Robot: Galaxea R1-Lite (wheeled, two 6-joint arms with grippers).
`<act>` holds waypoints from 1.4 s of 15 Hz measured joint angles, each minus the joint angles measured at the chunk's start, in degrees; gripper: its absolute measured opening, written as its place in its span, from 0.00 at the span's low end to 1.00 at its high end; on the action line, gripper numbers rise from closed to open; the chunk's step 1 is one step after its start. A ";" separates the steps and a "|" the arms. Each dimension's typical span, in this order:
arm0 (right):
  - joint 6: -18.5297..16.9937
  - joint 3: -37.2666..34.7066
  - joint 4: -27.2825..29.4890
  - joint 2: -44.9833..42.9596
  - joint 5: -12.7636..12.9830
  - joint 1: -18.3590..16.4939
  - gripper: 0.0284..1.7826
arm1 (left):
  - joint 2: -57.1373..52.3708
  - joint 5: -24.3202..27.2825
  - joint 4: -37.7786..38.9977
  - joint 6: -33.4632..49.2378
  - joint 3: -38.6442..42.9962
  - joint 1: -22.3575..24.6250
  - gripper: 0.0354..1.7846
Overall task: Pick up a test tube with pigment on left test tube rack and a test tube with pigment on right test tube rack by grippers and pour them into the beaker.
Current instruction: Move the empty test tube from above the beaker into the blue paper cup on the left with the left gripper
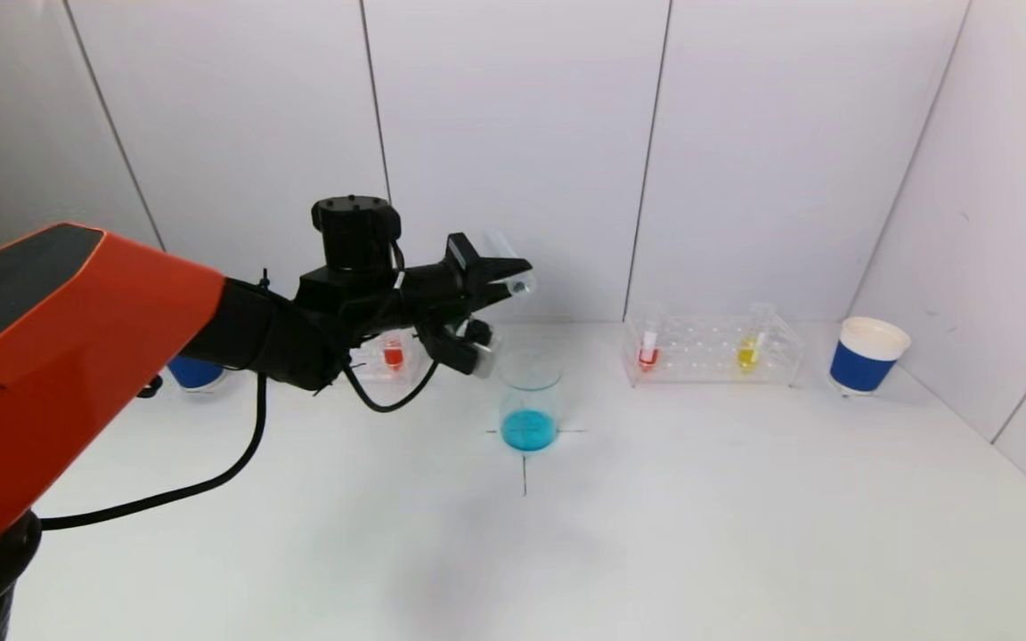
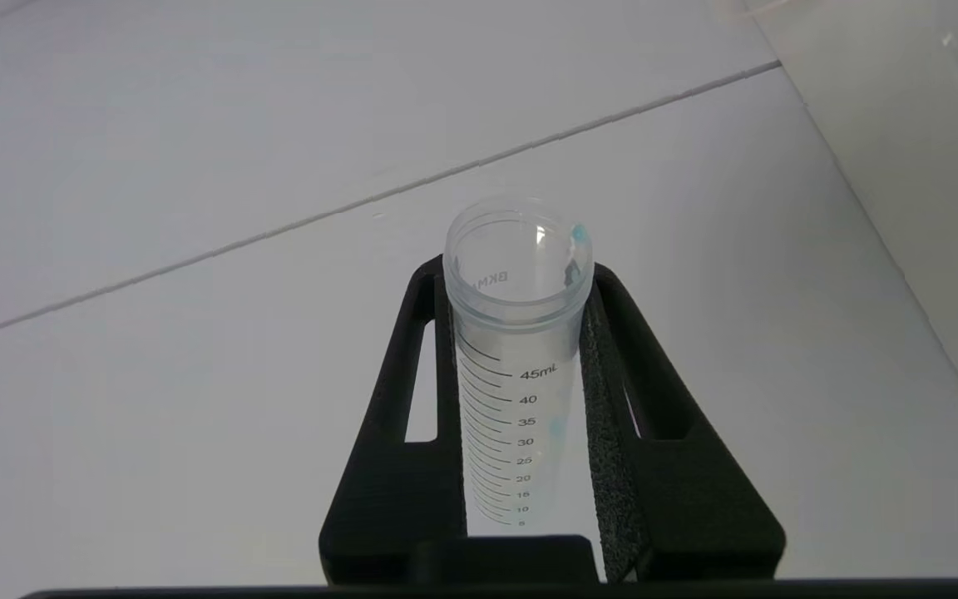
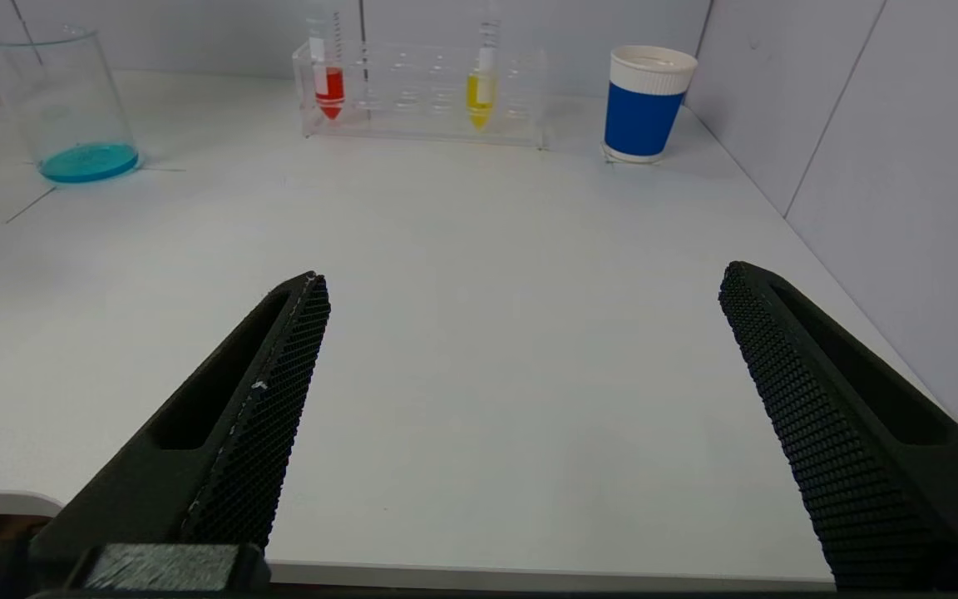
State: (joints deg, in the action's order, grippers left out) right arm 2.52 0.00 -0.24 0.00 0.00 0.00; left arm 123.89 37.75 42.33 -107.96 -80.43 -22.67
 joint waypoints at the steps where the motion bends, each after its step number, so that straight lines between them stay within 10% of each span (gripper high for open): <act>1: 0.00 0.00 0.00 0.00 0.00 0.00 0.96 | -1.35 -1.02 0.10 2.45 0.78 0.00 0.23; 21: 0.00 0.00 0.00 0.00 0.02 0.00 0.96 | -31.45 -69.01 -7.90 82.99 3.06 2.50 0.23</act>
State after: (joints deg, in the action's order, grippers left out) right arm 2.52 0.00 -0.24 0.00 0.02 0.00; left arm 92.44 -31.26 34.43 -24.97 -77.37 -20.18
